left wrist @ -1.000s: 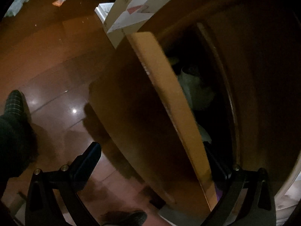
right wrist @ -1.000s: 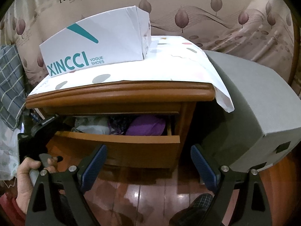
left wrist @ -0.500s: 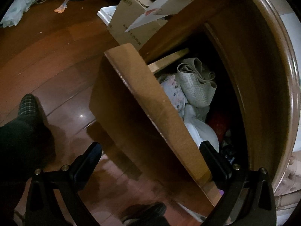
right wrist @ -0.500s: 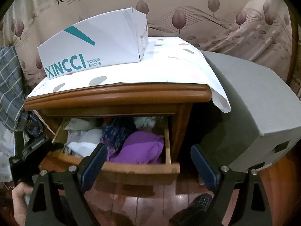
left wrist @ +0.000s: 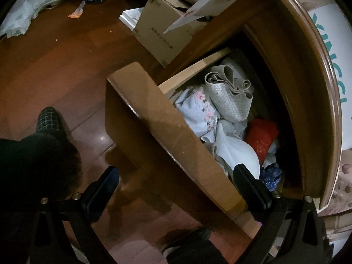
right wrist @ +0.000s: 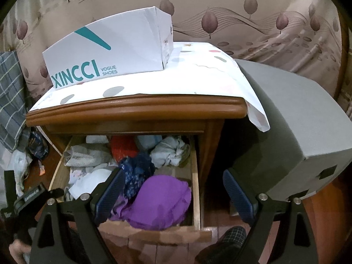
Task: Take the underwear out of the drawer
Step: 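Move both tools over the open drawer of underwear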
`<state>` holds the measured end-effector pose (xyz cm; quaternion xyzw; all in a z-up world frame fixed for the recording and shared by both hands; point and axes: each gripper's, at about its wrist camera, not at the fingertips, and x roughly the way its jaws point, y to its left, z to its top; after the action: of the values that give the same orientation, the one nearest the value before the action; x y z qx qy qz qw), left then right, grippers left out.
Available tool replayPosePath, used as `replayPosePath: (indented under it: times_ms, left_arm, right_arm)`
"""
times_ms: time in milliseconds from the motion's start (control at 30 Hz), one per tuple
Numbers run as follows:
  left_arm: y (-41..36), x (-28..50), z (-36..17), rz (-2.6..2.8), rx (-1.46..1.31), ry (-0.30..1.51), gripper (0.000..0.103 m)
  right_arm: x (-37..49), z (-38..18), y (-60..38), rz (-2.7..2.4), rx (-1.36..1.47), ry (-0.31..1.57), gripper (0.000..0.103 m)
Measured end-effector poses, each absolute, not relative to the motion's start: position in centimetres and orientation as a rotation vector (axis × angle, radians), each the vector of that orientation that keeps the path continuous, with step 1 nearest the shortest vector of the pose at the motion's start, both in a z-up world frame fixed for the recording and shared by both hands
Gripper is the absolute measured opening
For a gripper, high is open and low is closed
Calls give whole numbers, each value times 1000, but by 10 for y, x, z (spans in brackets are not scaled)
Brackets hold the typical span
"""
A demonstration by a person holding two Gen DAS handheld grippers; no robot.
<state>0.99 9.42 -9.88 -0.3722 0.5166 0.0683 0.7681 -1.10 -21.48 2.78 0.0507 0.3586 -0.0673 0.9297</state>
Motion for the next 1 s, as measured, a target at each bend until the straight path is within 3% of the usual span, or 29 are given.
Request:
replayPosePath:
  times_ms: [300, 700, 1000]
  left_arm:
    - [102, -4, -97, 160, -768, 1138, 103]
    - [73, -7, -49, 257, -298, 1022, 101]
    - [60, -16, -9, 241, -107, 913, 101]
  right_arm:
    - [-10, 26, -210, -131, 90, 744, 92]
    - [-6, 17, -200, -96, 59, 786, 92]
    - [-6, 14, -185, -49, 18, 801, 92]
